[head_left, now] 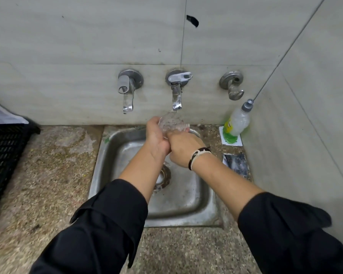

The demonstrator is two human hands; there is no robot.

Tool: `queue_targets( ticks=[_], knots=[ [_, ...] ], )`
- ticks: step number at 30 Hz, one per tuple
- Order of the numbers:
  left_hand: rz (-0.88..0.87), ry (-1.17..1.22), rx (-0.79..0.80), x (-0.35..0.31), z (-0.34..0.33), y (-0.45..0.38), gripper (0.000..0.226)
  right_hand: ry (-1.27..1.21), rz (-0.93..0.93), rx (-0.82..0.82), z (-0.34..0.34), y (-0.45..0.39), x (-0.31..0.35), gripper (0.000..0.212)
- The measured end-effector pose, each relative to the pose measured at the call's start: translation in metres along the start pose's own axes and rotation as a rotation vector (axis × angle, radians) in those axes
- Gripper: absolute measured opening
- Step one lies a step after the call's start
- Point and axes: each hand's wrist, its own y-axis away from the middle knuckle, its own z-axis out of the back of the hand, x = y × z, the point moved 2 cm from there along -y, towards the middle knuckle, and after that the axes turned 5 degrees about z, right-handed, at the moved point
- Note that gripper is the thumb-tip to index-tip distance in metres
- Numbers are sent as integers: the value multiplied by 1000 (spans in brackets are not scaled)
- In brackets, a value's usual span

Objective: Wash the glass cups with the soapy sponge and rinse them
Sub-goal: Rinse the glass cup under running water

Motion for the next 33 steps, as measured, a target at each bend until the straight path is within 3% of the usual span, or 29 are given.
queue_targets(
  ticks=[4,7,10,12,15,19,24,29,33],
  knots=[
    [7,114,37,-5,1,0,35,42,79,-43,10,-4,-19,53],
    [85,-65,70,-10,9,1,46,117,145,27,16,-17,-35,34],
    [260,-299,71,-15,23,-1,64,226,203,52,26,-18,-44,36],
    [335,-234,98,-15,22,-1,75,322,206,78,35,-16,-44,33],
    [259,-171,70,-17,8,-2,61,321,150,45,28,-8,-27,31],
    [96,-130,-33,-12,3,-15,26,9,-7,-14,2,6,-4,41],
    [-10,-142,-17,-9,-4,-20,31,-75,-106,-31,4,-4,-3,40],
    [-21,-127,-111,-1,5,-20,32,-51,-138,24,-10,-2,1,49],
    [0,-78,-91,-1,10,-21,37,-124,-67,67,-1,-2,3,55]
  ],
)
